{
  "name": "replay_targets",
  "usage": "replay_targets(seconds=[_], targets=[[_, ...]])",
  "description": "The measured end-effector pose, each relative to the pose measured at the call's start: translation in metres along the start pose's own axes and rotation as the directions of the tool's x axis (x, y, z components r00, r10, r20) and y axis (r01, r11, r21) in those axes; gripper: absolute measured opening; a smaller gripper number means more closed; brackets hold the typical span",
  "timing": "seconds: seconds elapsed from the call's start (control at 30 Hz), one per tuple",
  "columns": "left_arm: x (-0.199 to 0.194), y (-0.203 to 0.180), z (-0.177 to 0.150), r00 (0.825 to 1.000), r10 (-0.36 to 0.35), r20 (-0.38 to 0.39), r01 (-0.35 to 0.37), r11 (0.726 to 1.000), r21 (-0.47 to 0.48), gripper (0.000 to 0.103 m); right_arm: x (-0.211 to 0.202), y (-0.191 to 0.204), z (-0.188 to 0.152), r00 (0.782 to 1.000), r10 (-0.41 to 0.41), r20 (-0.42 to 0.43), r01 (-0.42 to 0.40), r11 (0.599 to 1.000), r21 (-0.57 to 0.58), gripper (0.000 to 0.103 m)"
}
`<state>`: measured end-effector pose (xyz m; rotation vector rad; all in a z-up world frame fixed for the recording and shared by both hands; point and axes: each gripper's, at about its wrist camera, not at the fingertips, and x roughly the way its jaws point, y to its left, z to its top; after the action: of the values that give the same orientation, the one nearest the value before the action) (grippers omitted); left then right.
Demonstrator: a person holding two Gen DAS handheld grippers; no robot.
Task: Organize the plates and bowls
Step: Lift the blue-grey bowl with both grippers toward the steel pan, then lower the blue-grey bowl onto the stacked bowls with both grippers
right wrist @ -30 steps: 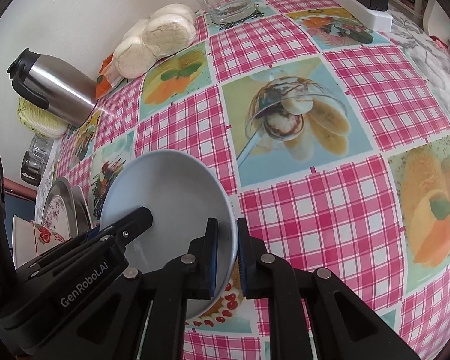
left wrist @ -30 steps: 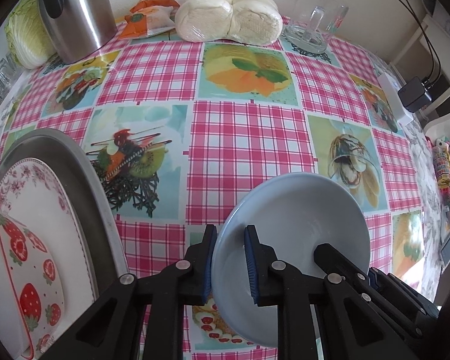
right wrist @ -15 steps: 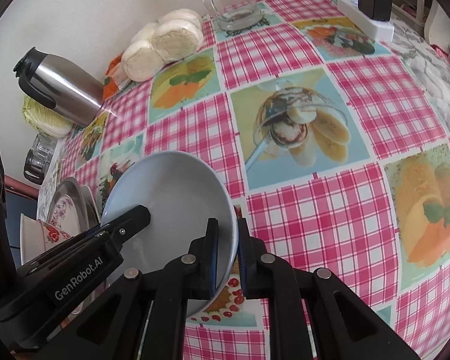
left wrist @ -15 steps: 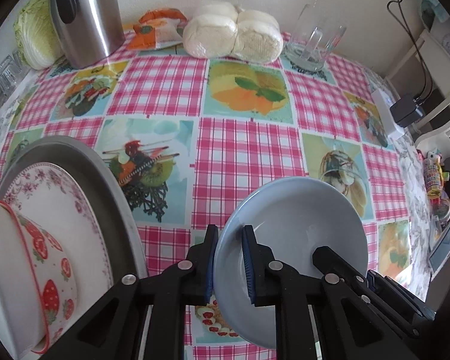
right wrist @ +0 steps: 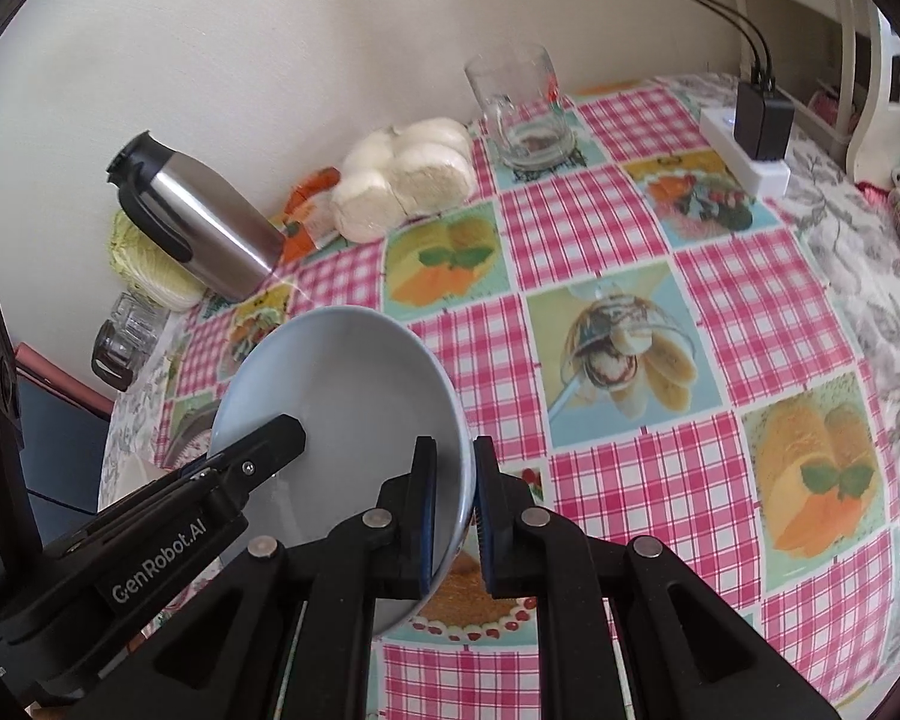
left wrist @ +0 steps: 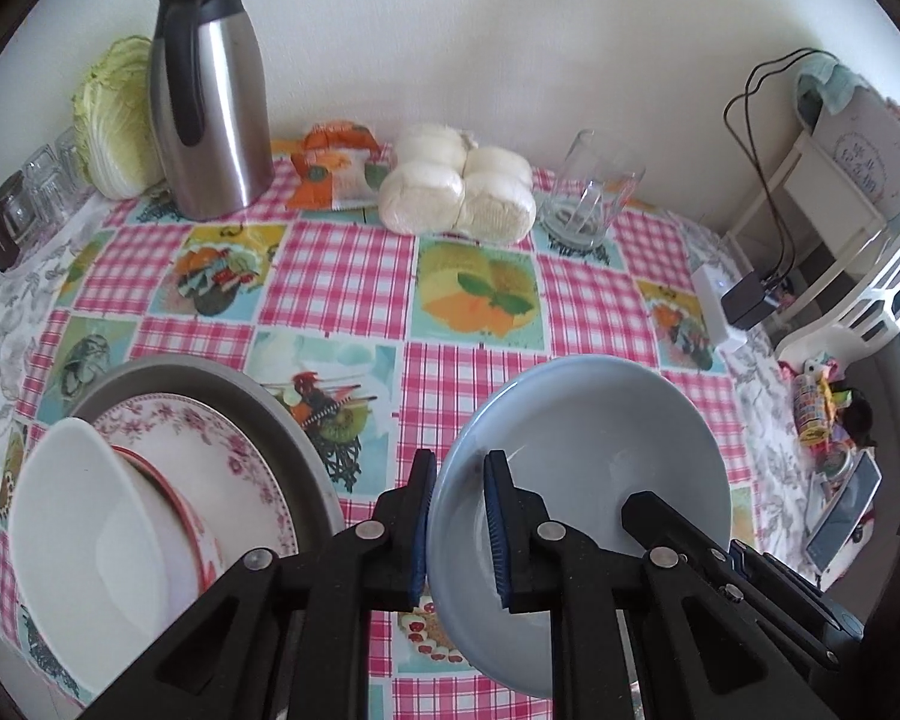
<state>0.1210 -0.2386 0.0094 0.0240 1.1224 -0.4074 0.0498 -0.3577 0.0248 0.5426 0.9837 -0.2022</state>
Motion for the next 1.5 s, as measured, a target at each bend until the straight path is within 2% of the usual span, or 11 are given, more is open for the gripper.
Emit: replay_targets(seconds=[0.27,0.47,1.03,1.17,1.3,1.5], targets=[[-0.031,0.013,0.002,0.998,-0.003,0.064,0.004,1.0,-0.015,0.019,-0.021,0.024,0.001,0.999,0.011,0.051,-0.009,0.999,-0.034,0.012],[-0.051,0.033,-0.002,0.995,0.028,0.1,-0.023,0.998,-0.053,0.019,-0.026,0.046,-0.001,0.998,0.005,0.064,0.0,0.998,-0.07,0.012],[-0.103,0.149,-0.028,0.98,0.131,0.147,-0.097,0.971,-0.219,0.019,-0.001,0.155,-0.035,0.995,0.099,-0.022,-0.101,0.961,-0.258,0.014],[-0.107,0.17,-0.032,0.979,0.145,0.142,-0.108,0.964,-0.241,0.019,0.008,0.179,-0.045,0.993,0.109,-0.048,-0.118,0.945,-0.304,0.015],[-0.101,0.184,-0.035,0.986,0.128,0.109,-0.098,0.965,-0.245,0.019,0.019,0.193,-0.053,0.993,0.095,-0.074,-0.115,0.936,-0.332,0.015],[-0.087,0.182,-0.035,0.988,0.139,0.063,-0.122,0.968,-0.219,0.019,0.029,0.199,-0.056,0.997,0.025,-0.07,-0.048,0.933,-0.356,0.015]])
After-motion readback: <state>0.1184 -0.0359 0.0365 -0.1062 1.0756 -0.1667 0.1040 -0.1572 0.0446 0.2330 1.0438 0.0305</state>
